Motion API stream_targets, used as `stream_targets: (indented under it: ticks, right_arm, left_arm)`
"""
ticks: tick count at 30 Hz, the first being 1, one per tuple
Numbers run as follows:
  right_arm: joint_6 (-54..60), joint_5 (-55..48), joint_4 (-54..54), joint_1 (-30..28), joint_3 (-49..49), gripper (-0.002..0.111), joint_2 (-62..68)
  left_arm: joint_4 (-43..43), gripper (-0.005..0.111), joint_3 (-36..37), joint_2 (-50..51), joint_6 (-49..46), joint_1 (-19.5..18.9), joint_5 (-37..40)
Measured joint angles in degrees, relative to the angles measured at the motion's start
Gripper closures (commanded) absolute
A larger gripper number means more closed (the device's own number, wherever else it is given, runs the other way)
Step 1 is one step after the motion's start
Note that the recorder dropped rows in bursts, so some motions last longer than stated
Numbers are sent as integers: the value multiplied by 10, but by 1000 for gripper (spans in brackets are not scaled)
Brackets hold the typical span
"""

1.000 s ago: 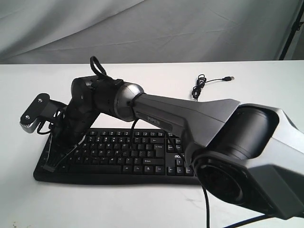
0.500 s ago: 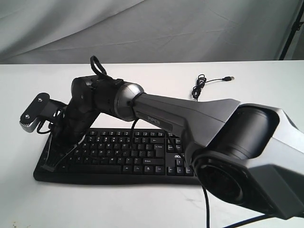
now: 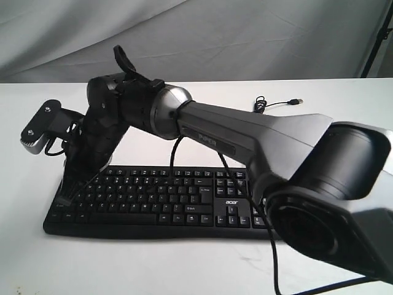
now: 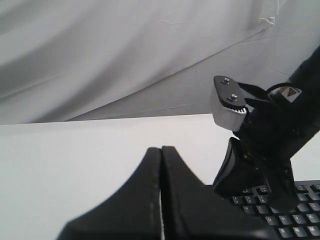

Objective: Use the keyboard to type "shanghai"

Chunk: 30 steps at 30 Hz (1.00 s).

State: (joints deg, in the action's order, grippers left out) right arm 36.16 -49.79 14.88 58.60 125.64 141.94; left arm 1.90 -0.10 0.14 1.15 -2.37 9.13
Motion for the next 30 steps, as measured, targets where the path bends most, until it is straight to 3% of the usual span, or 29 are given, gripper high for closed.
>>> stream_targets:
  ticks: [4, 16, 30]
  right_arm:
    - [-3, -12, -1, -12, -29, 108, -19]
    - [-4, 151, 25, -67, -336, 108, -177]
    - [5, 175, 49, -72, -375, 108, -179]
  left_arm:
    - [0, 107, 0, 0, 0, 0, 0]
    - [0, 107, 0, 0, 0, 0, 0]
    - [0, 107, 0, 0, 0, 0, 0]
